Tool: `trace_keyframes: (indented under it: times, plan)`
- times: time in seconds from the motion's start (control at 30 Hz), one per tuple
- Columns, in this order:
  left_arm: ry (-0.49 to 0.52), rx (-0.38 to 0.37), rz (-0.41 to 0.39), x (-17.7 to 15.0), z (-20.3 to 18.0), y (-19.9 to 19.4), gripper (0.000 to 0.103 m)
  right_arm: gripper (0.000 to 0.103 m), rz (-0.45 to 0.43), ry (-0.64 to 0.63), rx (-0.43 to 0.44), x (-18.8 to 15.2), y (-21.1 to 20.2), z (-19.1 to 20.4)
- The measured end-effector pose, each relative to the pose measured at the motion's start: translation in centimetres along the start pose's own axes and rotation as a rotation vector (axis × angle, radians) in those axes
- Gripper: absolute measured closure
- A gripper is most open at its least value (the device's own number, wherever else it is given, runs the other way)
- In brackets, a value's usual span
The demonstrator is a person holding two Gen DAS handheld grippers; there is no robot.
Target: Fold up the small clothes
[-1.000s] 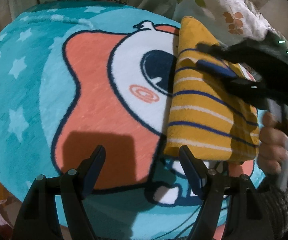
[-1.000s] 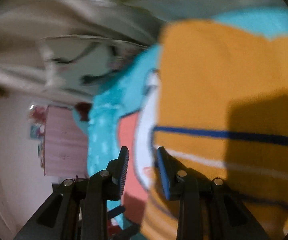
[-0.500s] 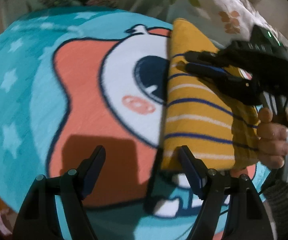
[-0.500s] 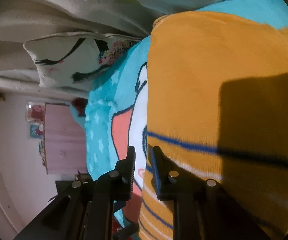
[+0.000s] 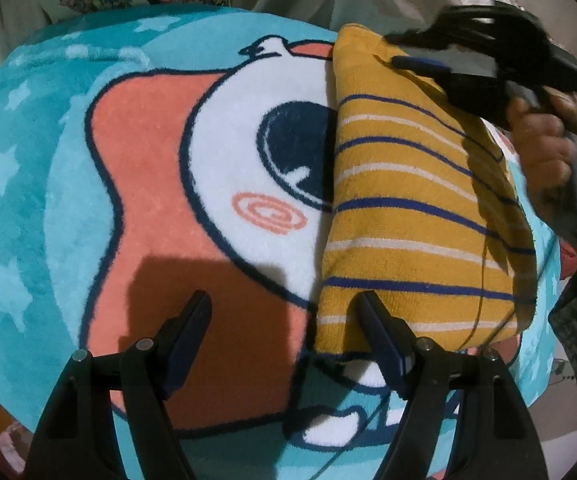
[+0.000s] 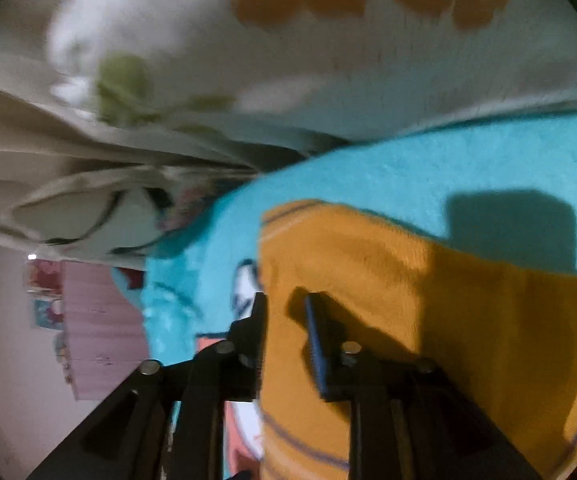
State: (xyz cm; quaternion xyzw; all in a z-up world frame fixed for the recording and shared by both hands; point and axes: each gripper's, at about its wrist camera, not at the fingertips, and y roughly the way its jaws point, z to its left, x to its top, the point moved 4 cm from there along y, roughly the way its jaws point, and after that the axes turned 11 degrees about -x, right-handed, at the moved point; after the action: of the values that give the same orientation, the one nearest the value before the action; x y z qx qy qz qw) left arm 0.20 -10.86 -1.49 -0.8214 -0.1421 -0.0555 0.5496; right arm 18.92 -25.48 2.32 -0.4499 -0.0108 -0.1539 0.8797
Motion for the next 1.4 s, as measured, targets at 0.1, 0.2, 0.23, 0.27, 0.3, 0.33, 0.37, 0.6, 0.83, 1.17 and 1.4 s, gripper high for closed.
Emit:
trace_keyframes:
  times: [0.1, 0.2, 0.23, 0.27, 0.3, 0.33, 0.37, 0.6, 0.83, 1.17, 1.4]
  plan:
    - [-0.009, -0.009, -0.002, -0.2, -0.2, -0.5, 0.028, 0.065, -0.004, -0.027, 0.068, -2.1, -3.0, -0.3]
    - [-0.021, -0.02, 0.001, 0.0, 0.0, -0.7, 0.028, 0.065, 0.01, 0.003, 0.124, -5.1, -4.9, -2.2]
    - [-0.022, -0.024, -0.001, 0.1, 0.0, -0.7, 0.028, 0.065, 0.006, 0.029, 0.138, -6.3, -5.6, -3.5]
    - [-0.02, -0.027, -0.004, 0.1, -0.1, -0.8, 0.028, 0.065, 0.001, 0.051, 0.142, -7.0, -6.0, -4.7]
    - [-0.019, -0.028, -0.006, 0.0, -0.3, -0.8, 0.028, 0.065, -0.008, 0.079, 0.137, -7.7, -6.5, -6.1]
    - [-0.017, -0.029, -0.007, 0.1, -0.3, -0.7, 0.028, 0.066, -0.028, 0.125, 0.133, -8.4, -7.1, -8.2]
    - [-0.017, -0.032, -0.007, 0.1, -0.5, -0.8, 0.028, 0.066, -0.045, 0.168, 0.146, -8.8, -7.6, -9.7]
    - [0.015, -0.038, 0.013, -0.8, -1.1, -0.7, 0.028, 0.061, -0.224, 0.365, 0.173, -10.0, -14.2, -16.1]
    - [0.024, -0.039, 0.01, -1.1, -2.1, -0.3, 0.028, 0.059, -0.12, 0.173, 0.24, -14.0, -13.0, -9.7]
    - [0.052, 0.027, -0.026, -3.1, -2.2, -2.5, 0.028, 0.06, -0.095, 0.074, 0.038, -16.2, -10.9, -9.7]
    - [0.1, 0.084, -0.015, -4.6, -2.0, -3.2, 0.028, 0.055, -0.178, 0.009, -0.093, -17.7, -13.6, -10.1]
